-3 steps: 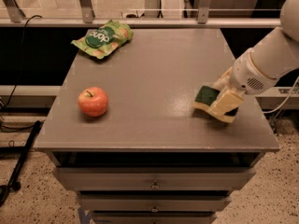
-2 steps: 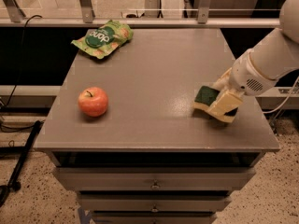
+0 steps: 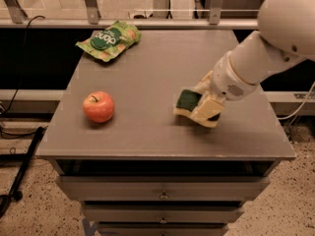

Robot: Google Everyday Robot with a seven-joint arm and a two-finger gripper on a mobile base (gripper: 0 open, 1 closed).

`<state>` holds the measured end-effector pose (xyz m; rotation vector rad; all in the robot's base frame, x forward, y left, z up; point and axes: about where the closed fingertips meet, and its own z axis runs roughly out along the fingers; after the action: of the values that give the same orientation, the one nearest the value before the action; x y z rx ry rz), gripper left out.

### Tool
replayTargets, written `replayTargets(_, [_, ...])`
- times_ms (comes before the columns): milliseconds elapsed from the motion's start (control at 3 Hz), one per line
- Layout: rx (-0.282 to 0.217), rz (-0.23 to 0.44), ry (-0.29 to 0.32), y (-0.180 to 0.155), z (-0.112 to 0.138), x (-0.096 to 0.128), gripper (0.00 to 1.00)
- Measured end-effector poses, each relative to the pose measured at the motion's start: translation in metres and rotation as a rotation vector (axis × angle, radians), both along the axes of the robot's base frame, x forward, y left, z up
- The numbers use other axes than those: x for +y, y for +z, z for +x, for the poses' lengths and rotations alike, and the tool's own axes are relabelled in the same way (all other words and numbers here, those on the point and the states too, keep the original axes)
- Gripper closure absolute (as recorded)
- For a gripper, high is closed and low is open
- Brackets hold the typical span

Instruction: Move sponge near apple

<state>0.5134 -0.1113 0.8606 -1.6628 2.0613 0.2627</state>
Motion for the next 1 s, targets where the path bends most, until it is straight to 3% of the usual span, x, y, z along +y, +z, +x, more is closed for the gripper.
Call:
replayTargets(333, [-0.045, 0.029, 0.11, 0.007, 0.006, 0.067, 1.0])
replayTargets(667, [-0.047, 0.042, 0.157, 0.004, 0.006, 0.096, 1.0])
replayTargets(1000, [-0.021, 0.055, 0.204, -0.007, 0.003, 0.126, 0.81])
